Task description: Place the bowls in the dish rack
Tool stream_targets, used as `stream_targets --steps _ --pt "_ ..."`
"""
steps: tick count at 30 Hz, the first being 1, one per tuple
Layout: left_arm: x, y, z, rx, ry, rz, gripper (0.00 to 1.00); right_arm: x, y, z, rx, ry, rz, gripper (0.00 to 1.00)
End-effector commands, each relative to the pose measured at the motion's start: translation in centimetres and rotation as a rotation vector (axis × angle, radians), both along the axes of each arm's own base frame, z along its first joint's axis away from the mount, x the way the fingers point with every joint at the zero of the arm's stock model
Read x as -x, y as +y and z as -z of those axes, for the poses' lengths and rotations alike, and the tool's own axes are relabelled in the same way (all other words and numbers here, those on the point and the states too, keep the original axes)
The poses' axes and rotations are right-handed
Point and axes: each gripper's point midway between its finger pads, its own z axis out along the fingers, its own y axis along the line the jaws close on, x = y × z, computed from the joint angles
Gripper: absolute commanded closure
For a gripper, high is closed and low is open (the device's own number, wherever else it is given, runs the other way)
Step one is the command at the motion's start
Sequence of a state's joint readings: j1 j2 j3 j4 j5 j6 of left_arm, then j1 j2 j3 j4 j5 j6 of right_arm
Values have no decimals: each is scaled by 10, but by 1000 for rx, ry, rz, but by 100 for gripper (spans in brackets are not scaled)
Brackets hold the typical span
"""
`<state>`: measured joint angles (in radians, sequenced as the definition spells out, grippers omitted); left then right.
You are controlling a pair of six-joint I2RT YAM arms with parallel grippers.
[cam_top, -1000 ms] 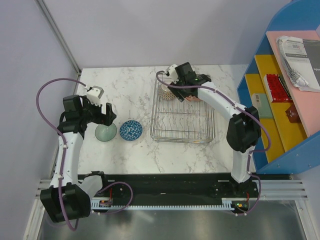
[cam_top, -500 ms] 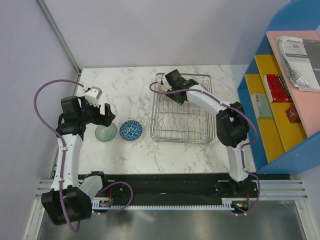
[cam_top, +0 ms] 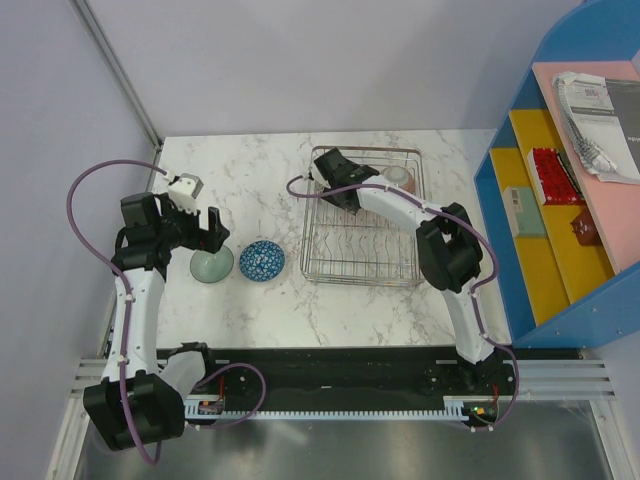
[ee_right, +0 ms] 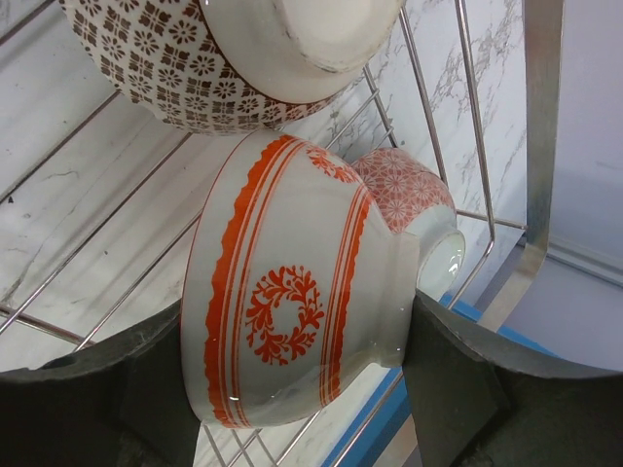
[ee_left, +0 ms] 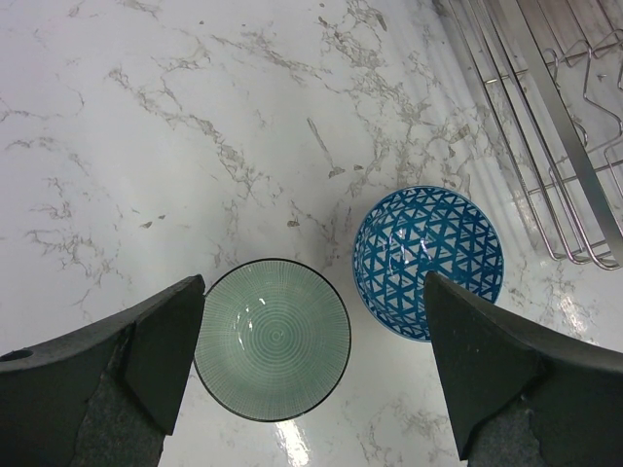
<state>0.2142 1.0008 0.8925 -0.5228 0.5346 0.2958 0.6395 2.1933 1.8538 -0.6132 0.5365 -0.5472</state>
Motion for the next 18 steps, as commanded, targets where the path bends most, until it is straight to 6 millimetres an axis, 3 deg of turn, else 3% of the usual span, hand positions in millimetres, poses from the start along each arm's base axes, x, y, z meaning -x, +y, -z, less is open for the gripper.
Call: stream_targets --steps 1,13,18 --pt "0 -3 -6 9 -30 22 0 -12 -1 -28 38 -90 9 100" --pt "1 -3 -6 12 -30 22 0 -7 -5 -8 108 -44 -4 100" --pt "0 -3 -5 12 -30 24 0 -3 -9 0 125 -23 -9 91"
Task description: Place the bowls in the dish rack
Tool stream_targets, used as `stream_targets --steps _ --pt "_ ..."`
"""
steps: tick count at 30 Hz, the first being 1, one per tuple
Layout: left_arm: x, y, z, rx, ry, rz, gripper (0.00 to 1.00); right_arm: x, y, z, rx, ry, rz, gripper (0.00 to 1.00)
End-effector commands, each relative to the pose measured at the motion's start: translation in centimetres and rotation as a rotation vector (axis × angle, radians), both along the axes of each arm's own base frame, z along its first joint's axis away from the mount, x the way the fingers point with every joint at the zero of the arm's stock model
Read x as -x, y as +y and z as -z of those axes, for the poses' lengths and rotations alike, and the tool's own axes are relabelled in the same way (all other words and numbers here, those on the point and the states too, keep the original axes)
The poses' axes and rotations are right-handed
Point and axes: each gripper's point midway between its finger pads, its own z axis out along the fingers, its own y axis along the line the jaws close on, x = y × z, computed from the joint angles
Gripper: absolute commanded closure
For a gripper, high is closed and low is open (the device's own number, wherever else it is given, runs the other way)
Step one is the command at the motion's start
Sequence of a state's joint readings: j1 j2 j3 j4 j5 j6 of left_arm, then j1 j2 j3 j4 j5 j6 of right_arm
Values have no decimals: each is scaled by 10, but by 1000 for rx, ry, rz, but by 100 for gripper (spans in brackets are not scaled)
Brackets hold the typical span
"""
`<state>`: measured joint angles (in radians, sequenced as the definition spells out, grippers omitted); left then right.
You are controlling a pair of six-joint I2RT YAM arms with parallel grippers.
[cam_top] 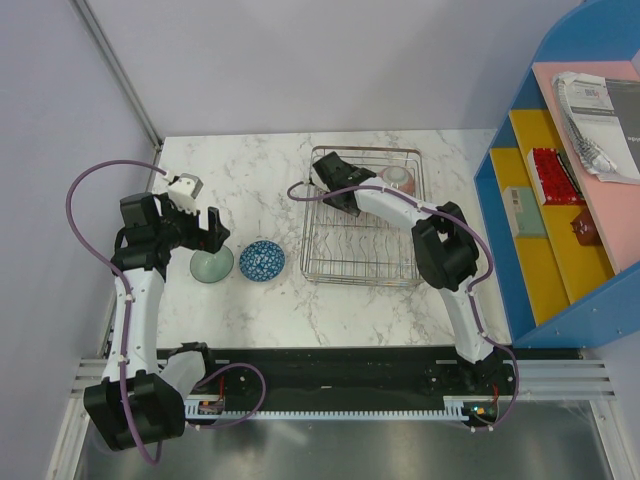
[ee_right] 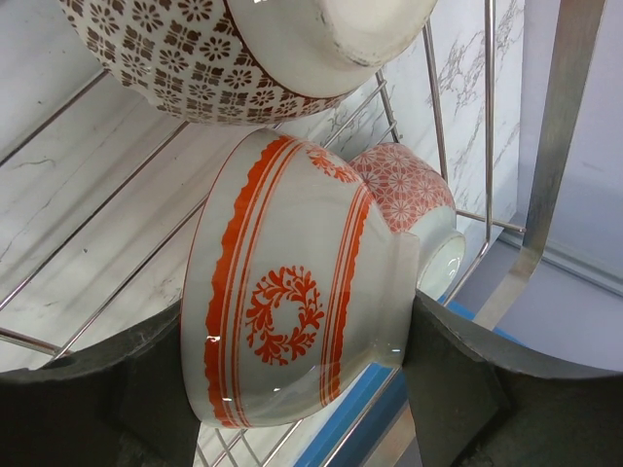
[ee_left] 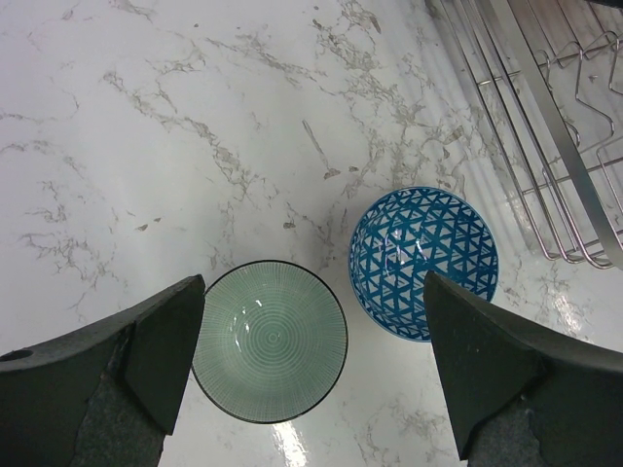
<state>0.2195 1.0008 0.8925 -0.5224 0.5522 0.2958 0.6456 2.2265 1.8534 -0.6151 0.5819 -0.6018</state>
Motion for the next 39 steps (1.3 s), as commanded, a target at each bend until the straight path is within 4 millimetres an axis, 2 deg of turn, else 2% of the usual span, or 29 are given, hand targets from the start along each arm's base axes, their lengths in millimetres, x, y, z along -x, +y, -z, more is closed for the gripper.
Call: stream_targets --steps 1,4,5,7,8,11,16,17,25,36,39 --pt "0 -2 -3 5 -24 17 0 -2 -4 -11 37 -37 9 89" --pt "0 -1 -4 5 -24 14 0 -1 -4 -9 39 -34 7 78" --pt "0 -1 -5 3 -29 14 0 -2 -4 -9 39 -33 7 66" --pt "0 -1 -4 5 -28 13 0 -1 -4 -8 42 -31 8 52" --pt "0 -1 -5 3 -30 13 0 -1 -4 -9 42 -30 9 42" --pt "0 -1 -4 4 -26 11 0 0 -4 -8 38 -26 9 24" --pt "1 -1 -5 4 -29 11 0 2 -4 -3 35 -11 10 9" --pt "0 0 -5 4 -27 11 0 3 -4 -2 37 -7 10 2" --pt "1 1 -3 3 -25 7 0 6 -2 -5 31 19 -1 2" --pt "1 1 -5 1 -32 6 0 12 7 -23 -37 63 -39 2" --pt "1 1 -5 3 -31 5 0 16 11 -23 -59 87 -53 2"
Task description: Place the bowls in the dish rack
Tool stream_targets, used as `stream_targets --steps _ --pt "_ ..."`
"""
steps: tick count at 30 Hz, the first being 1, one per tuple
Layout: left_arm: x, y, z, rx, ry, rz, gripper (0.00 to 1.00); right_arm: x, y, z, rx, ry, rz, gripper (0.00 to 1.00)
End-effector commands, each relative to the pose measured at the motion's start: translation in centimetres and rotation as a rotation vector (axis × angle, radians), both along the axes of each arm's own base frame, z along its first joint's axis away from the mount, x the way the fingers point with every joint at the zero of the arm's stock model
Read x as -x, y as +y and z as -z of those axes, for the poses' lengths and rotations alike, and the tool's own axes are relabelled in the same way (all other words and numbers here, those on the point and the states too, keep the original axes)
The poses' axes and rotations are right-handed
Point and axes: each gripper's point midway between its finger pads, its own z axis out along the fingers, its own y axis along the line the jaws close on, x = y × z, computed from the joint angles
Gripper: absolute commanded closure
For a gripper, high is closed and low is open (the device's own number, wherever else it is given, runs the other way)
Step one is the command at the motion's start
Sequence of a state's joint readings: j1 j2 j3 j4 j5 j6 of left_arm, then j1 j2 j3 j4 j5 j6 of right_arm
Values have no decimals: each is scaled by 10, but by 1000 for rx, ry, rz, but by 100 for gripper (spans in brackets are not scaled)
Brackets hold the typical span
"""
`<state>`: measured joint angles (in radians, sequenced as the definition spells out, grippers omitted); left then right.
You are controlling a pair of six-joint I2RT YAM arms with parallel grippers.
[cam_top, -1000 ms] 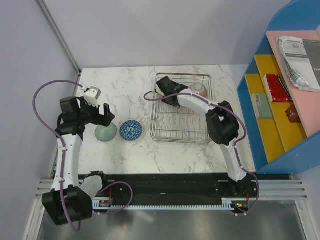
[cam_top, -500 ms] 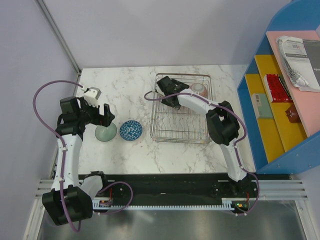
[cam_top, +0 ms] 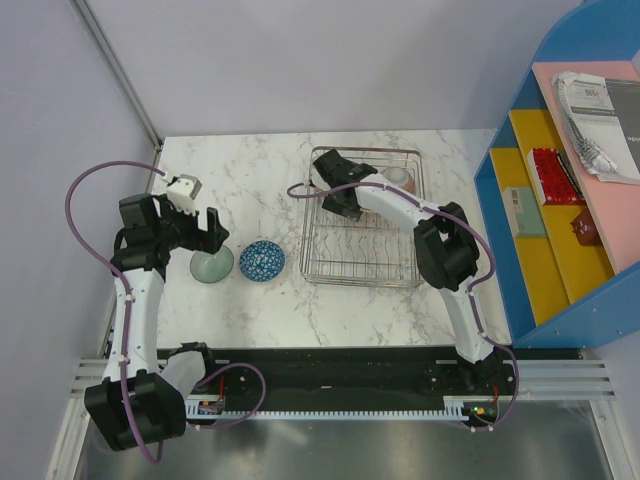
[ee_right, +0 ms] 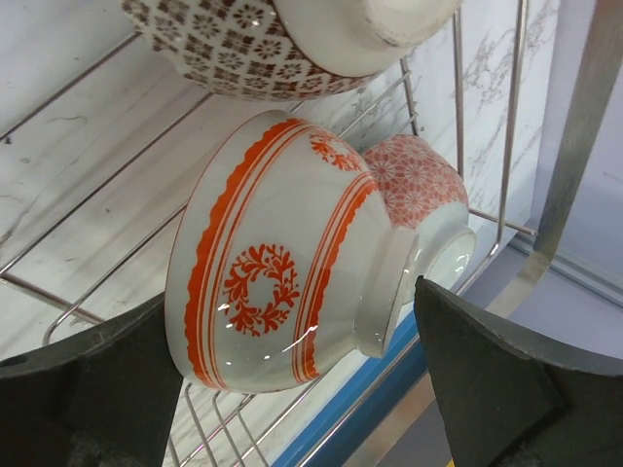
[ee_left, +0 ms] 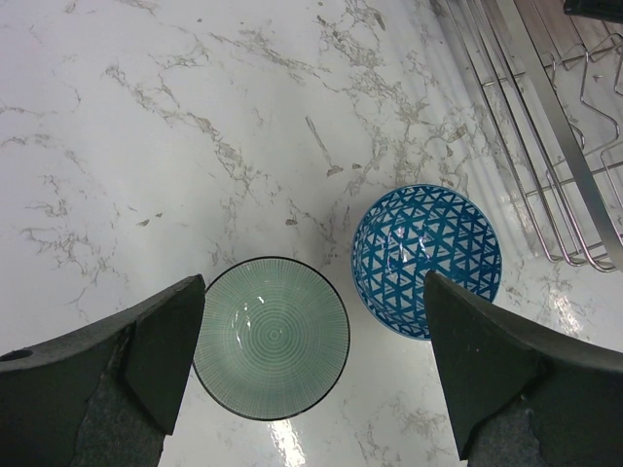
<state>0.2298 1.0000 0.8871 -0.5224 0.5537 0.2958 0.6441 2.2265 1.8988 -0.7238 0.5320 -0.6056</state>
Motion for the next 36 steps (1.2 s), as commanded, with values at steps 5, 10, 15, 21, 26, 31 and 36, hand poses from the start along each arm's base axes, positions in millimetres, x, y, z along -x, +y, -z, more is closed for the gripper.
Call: stream_targets --steps 5,10,15,21,26,31,36 --pt "1 0 -7 -2 -37 10 0 8 16 -22 -101 30 -30 2" --pt "1 0 -8 -1 -38 10 0 6 18 -30 -138 28 -26 2" --pt "1 1 -7 -1 -36 9 0 7 21 -34 -167 47 -32 2" --pt "1 1 -8 -2 -41 6 0 10 18 -32 -163 68 -29 2" --pt "1 2 -9 -2 -44 4 0 17 18 -22 -178 114 -33 2" --pt "1 2 -10 -2 -47 4 0 21 21 -16 -201 147 -38 2" --pt "1 2 -9 -2 -45 6 0 21 19 -17 -210 153 -31 2"
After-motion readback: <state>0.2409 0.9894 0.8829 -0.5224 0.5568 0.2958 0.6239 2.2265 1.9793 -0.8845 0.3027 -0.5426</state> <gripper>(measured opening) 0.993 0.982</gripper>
